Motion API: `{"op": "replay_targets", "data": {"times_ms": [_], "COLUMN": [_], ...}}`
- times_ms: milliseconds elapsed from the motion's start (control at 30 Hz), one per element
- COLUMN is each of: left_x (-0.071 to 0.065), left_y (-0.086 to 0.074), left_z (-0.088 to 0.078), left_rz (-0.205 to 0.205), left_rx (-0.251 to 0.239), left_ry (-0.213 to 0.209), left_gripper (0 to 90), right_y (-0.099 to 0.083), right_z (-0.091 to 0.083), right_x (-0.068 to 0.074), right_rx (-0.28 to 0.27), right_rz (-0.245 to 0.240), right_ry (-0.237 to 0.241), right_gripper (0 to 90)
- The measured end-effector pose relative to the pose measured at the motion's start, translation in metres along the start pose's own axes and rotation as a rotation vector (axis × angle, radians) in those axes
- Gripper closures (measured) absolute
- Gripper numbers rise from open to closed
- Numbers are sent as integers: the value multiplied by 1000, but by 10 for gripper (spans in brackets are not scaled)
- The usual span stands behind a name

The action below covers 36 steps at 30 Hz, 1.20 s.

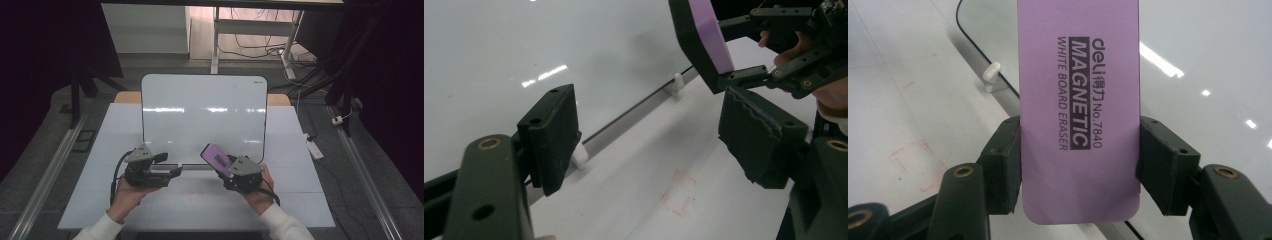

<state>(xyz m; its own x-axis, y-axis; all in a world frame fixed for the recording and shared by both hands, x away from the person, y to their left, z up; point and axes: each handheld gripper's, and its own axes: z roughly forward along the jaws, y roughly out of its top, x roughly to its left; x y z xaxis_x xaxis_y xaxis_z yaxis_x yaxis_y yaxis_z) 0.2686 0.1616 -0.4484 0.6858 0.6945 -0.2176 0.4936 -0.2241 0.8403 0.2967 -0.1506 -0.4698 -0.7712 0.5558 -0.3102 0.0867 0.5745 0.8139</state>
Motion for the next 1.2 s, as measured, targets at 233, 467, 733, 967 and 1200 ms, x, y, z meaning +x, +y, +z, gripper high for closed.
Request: {"op": "replay_targets", "data": {"times_ms": [233,467,733,967,1200], "left_x": [-2,-4,-8,-14,-14], "left_y": [6,12,13,12,17], "left_z": [5,11,23,38,53], "left_rz": [1,-4,-13,-38,-83], "left_rx": [-1,-3,16,8,-24], "left_ry": [-17,-37,-54,-78,-109], "left_gripper": [262,268,268,277,334], "right_y": [-1,-1,1,2,3], "right_z": [0,1,5,9,14], "right_x": [1,5,13,20,27], "right_rx": [-9,-16,-43,-75,-85], "right_rz": [-8,-14,-21,-17,-2], "right_ry": [-8,-7,-36,-72,-83], "right_gripper": [401,401,401,401,401]}}
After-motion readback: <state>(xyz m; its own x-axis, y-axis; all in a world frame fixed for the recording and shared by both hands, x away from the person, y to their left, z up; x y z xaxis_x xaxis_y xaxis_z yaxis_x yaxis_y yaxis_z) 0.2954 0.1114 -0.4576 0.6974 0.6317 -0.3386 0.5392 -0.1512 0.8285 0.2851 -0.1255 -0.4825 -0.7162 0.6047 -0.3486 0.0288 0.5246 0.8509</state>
